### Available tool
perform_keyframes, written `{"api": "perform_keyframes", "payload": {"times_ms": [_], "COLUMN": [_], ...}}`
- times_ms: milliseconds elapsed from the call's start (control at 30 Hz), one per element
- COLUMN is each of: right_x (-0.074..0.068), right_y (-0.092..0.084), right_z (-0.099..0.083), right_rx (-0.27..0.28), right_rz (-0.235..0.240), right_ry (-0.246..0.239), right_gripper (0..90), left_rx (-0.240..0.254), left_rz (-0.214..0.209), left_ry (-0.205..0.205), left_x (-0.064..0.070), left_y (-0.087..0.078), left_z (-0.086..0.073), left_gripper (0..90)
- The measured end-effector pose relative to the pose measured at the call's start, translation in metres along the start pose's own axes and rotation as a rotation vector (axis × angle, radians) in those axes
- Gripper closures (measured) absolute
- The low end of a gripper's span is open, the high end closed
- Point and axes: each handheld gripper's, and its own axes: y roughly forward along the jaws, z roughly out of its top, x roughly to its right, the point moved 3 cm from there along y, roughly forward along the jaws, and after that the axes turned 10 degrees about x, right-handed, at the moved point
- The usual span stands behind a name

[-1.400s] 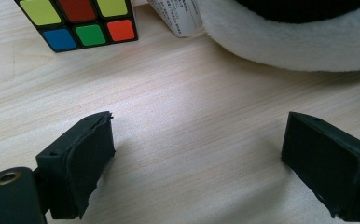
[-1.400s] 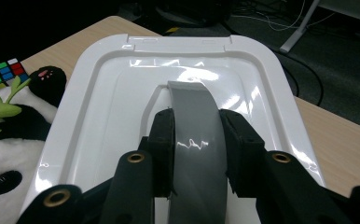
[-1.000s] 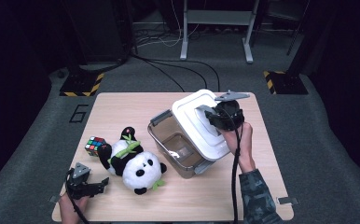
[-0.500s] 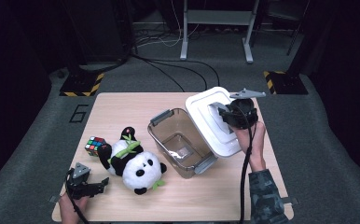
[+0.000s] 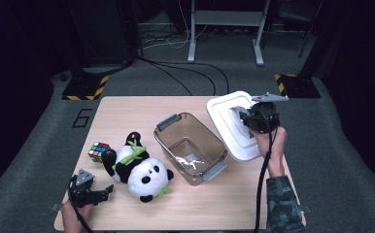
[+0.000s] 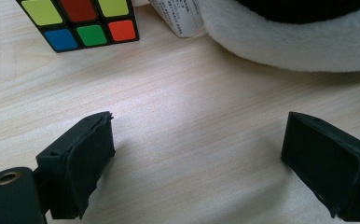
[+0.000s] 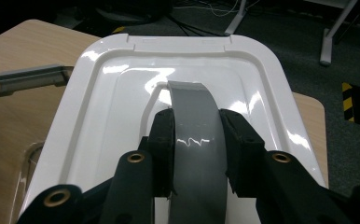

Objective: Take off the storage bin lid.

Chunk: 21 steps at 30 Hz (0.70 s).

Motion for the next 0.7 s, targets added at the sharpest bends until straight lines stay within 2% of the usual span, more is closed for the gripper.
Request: {"api": "perform_keyframes", "payload": {"times_ms": [333, 700], "right_x": [0.019, 0.037], "right_y": [0.004, 0.018], "right_z": [-0.012, -0.03], "right_rx": [-0.013, -0.031], "right_rz": [-0.049, -0.125], "right_ry": [0.037, 0.11], "right_gripper": [66.7, 66.7], "left_rx": [-0.001, -0.001], "left_rz": [0.003, 0.003], "left_ry": [0.004, 0.003], "left_x": [0.0, 0.0], "left_y": [0.0, 0.0], "left_z": [0.0, 0.0], "left_gripper": [9.2, 9.2]}}
